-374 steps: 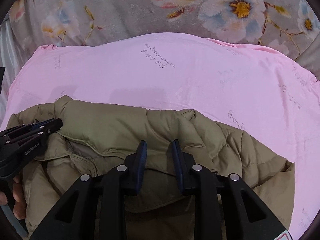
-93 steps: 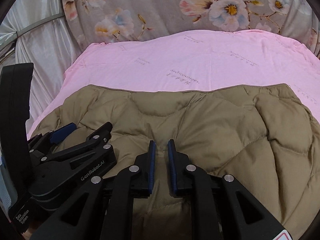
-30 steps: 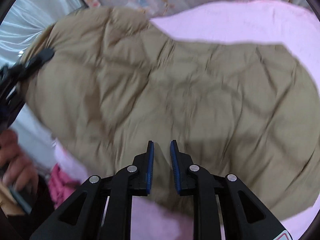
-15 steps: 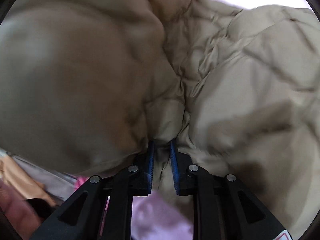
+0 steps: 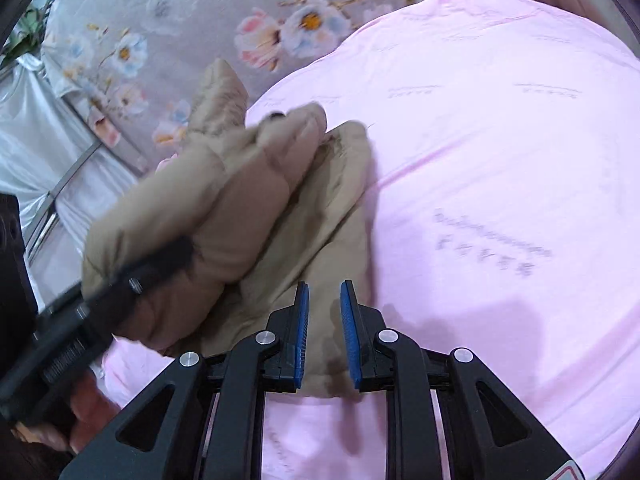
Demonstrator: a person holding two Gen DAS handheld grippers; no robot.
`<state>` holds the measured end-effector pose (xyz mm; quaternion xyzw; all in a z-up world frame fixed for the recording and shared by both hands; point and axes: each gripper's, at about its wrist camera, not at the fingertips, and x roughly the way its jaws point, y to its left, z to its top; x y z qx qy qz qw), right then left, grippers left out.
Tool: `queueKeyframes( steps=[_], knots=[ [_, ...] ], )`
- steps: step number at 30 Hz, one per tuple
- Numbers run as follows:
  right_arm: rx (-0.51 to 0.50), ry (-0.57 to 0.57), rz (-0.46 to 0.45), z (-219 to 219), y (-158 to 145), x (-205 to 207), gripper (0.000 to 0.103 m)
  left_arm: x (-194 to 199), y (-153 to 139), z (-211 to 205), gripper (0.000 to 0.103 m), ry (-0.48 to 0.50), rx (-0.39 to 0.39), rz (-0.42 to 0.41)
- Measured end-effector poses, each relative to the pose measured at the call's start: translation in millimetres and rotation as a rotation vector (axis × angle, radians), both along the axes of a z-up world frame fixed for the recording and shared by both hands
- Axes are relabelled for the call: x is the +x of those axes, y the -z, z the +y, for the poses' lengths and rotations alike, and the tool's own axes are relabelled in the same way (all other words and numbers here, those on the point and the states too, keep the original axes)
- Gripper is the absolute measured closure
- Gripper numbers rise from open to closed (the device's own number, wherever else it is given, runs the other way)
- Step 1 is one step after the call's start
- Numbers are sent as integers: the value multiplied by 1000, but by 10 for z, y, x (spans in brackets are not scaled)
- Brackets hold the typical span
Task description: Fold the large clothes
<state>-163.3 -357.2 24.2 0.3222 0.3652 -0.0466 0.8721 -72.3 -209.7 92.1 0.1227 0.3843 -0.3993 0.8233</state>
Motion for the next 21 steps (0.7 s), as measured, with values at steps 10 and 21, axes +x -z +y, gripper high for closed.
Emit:
queueKeyframes(
  steps=[10, 21],
  knots=[
    [-24, 91, 2, -451, 6, 19, 81, -200, 469, -396, 90, 31, 109, -2],
    [-75, 53, -136, -364, -957, 652, 32, -203, -316, 172, 30, 39, -124, 39]
  ],
)
